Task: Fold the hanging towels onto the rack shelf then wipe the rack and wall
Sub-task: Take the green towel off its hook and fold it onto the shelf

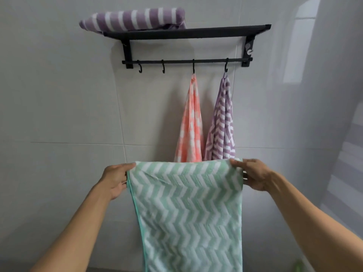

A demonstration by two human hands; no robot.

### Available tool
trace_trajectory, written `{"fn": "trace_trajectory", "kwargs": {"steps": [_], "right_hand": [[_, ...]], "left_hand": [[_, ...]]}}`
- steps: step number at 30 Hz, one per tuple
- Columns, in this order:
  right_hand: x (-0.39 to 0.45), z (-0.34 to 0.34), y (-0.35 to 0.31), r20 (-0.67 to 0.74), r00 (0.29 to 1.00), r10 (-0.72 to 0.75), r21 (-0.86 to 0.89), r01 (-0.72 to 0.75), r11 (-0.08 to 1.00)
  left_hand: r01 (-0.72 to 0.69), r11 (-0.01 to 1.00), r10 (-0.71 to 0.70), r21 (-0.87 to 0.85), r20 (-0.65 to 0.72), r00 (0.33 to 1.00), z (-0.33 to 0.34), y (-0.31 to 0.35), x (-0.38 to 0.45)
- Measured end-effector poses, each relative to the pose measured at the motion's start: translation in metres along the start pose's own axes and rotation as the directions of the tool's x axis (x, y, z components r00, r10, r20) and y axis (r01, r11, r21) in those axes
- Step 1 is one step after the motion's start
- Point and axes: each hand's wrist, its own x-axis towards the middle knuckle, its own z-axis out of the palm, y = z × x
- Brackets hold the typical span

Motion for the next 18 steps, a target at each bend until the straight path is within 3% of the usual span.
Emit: {"fn": "trace_trajectory", "kwargs": {"steps": [6, 10, 18], "right_hand": [[0.008, 0.01, -0.034, -0.117, 0.993, -0.022, -0.074, 0.013, 0.997], [0.013, 0.01, -0.051, -0.171, 0.984, -0.039, -0.078, 0.026, 0.997], [0.02, 0.02, -0.074, -0.257, 0.955, -0.15, -0.027, 0.148, 0.989]], "left_hand": [[0.018, 0.999, -0.016, 0.027, -0.08, 0.997, 0.012, 0.017, 0.01], [0.014, 0.997, -0.018, -0.081, -0.058, 0.998, 0.013, 0.029, 0.013], [-0.182, 0.981, 0.173, -0.071, -0.12, 0.978, 0.02, 0.072, 0.01]]}}
